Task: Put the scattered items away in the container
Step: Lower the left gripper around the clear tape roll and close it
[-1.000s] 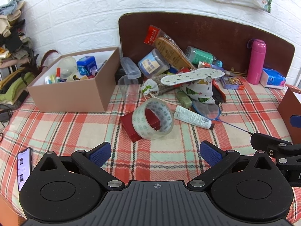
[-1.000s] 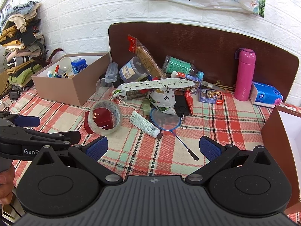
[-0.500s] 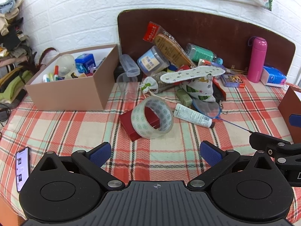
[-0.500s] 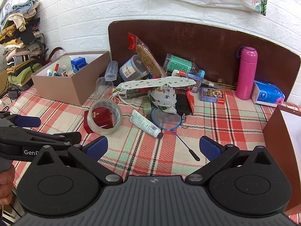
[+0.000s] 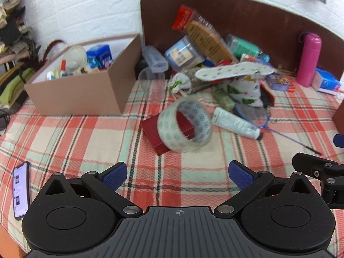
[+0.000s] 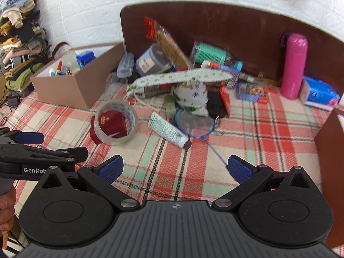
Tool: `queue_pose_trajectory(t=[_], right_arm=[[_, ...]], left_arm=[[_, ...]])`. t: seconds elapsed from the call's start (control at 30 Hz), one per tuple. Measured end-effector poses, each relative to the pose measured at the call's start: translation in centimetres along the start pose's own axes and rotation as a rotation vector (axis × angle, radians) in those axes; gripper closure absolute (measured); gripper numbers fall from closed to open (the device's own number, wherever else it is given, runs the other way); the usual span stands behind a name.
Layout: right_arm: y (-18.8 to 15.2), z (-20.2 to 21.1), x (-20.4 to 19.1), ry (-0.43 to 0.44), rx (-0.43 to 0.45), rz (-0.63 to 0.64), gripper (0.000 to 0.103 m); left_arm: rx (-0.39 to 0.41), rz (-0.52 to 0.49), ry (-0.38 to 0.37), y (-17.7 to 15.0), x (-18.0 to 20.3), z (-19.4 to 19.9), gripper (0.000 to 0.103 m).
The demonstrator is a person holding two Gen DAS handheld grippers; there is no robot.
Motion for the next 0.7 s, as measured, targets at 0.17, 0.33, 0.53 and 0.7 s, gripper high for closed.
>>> queue_pose_trajectory(t=[0.17,0.33,0.53,0.7], right_arm=[[0.5,-3.7,-0.1,0.046,-0.033,0.024,0.000],[1.7,-7.4,0.0,0.089,-0.014,0.022,0.000],[3.2,-11.0,-0.8,0.122,0.034,0.065,0.005],[3.5,-13.9,-1.8,0.175,-0.005,0.093,0.020]], left_arm=[[-0.034,0.029,-0.015,0.8,-1.5,-3.2,0.001],[-0.032,0.077,-0.049,2.6,-3.1,-5.6,0.008],[-0.035,0.091,-0.115,4.6,-3.0,-7.7,0.020],[-0.059,0.053,-0.154,5.1,-2.4,-9.8,0.058]])
Point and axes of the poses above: each gripper's, at about its wrist camera, not at the fingertips, and z roughly against the way its jaws point, x to its right, y to its top, the point moved 3 cm from there along -z, roughly the way its jaws point, and after that the axes turned 6 degrees about y, right-handed, at the moved point
